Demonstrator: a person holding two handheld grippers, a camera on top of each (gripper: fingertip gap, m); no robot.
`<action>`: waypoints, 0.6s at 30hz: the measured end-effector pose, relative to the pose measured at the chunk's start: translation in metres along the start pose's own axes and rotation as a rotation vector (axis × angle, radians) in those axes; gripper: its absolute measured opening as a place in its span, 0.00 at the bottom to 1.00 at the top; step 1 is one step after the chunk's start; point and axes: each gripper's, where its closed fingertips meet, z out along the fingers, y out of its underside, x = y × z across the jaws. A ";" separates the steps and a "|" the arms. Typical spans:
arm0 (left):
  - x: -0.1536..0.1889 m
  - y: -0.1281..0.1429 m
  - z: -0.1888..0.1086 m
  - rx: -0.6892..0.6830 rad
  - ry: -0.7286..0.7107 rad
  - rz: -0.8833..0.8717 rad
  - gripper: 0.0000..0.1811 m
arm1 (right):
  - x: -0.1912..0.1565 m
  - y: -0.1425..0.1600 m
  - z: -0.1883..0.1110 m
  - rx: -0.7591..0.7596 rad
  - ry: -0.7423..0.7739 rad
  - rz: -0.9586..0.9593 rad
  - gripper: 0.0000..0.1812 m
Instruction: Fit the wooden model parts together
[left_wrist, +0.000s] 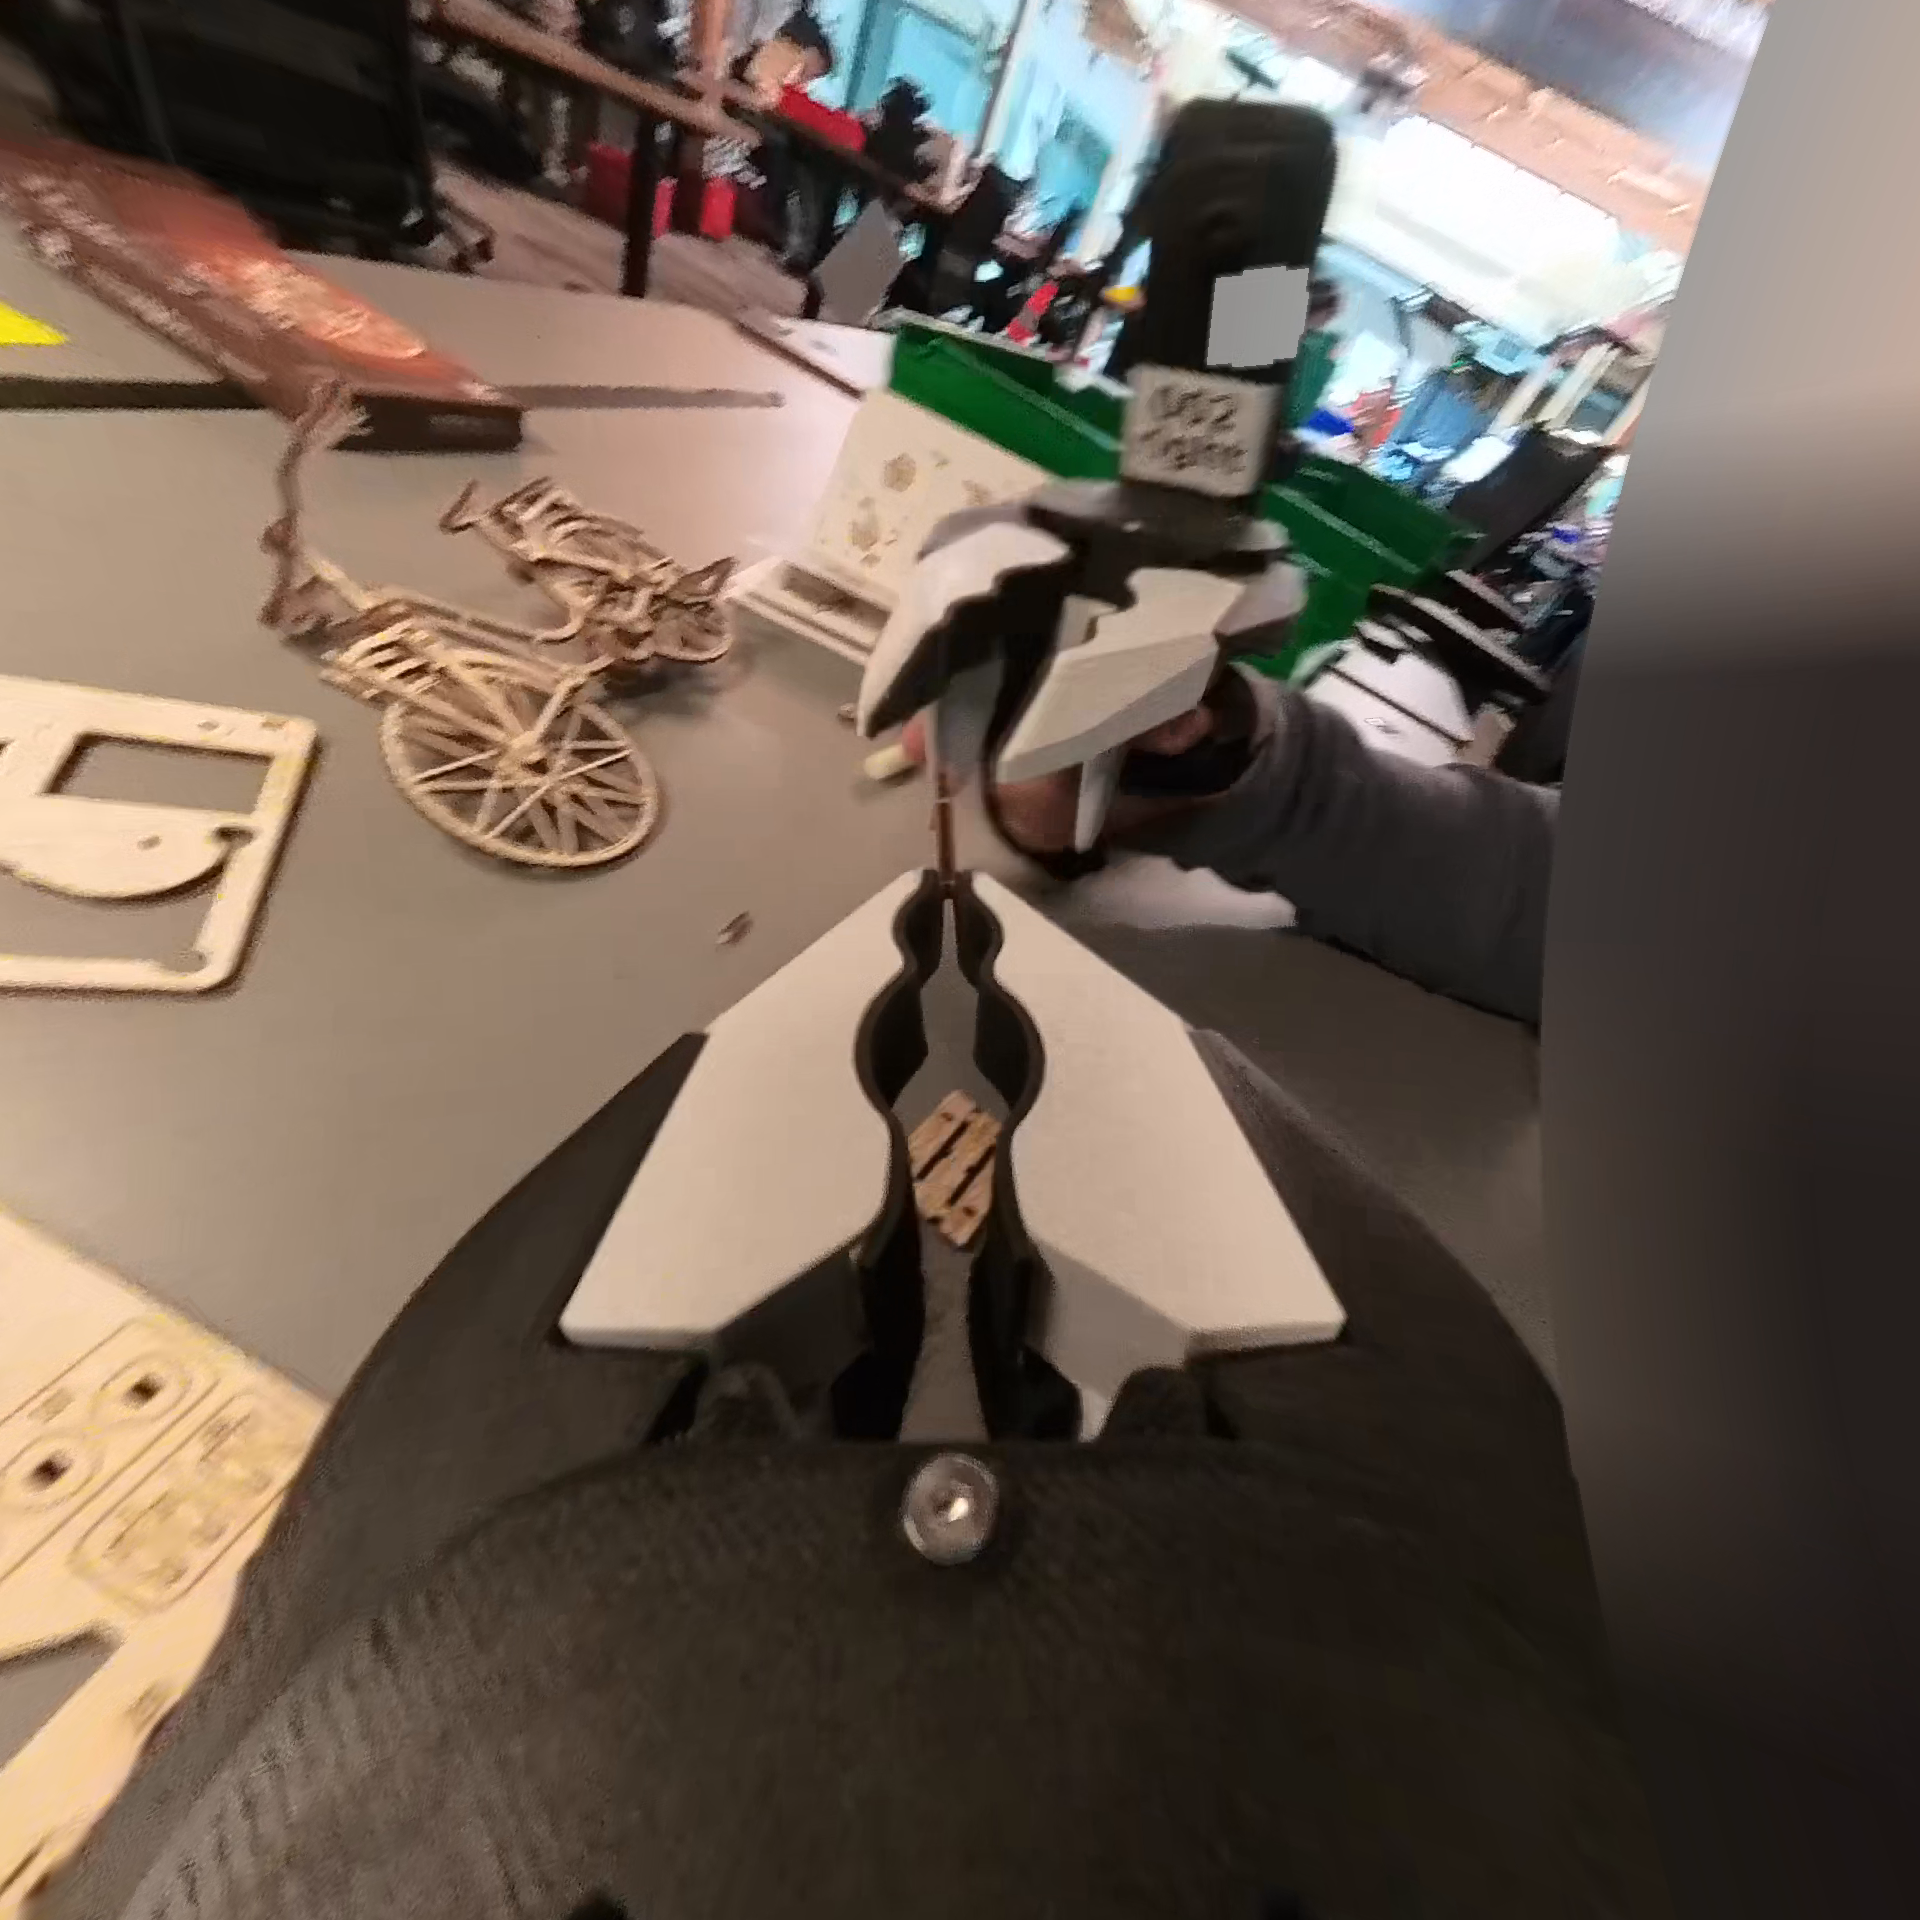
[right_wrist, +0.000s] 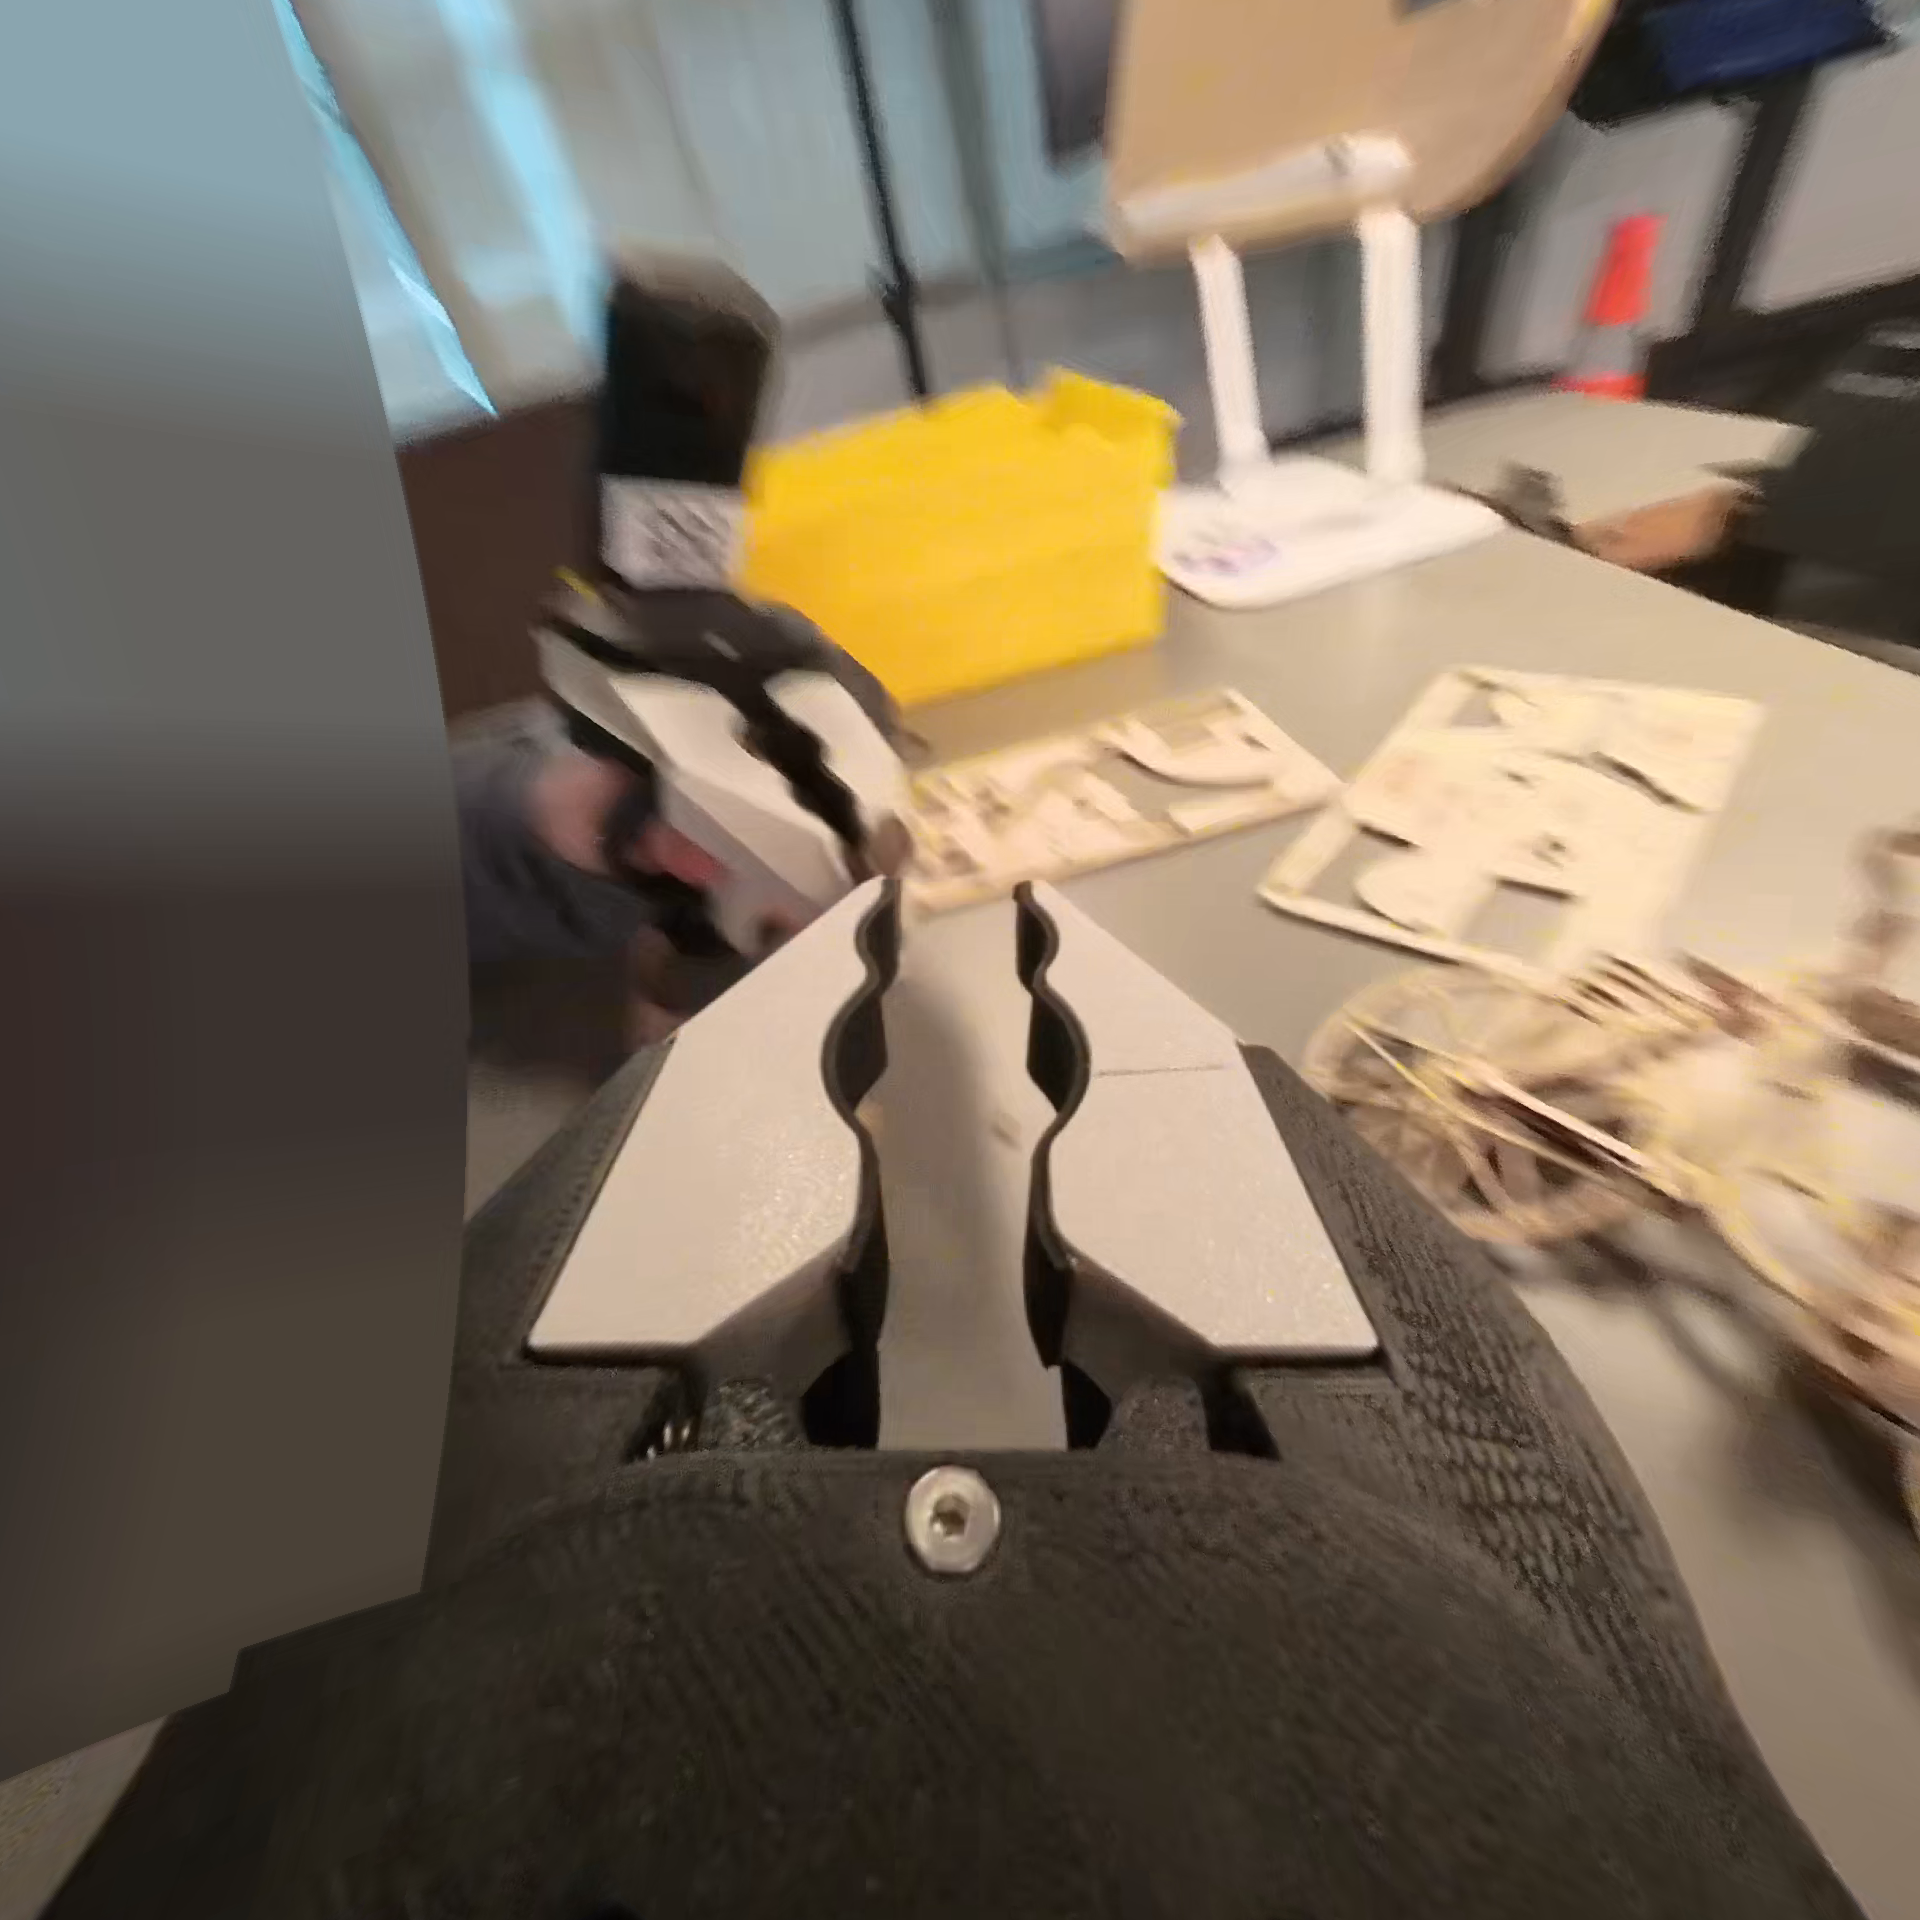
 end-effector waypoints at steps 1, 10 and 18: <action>-0.009 0.002 -0.002 -0.016 -0.050 -0.008 0.00 | 0.016 0.013 -0.004 -0.105 0.101 -0.055 0.09; -0.031 0.021 -0.002 -0.141 -0.180 -0.070 0.00 | 0.055 0.080 -0.010 -0.551 0.304 -0.127 0.08; -0.053 0.022 -0.008 -0.138 -0.362 -0.065 0.00 | 0.047 0.063 0.009 -0.446 0.340 -0.118 0.00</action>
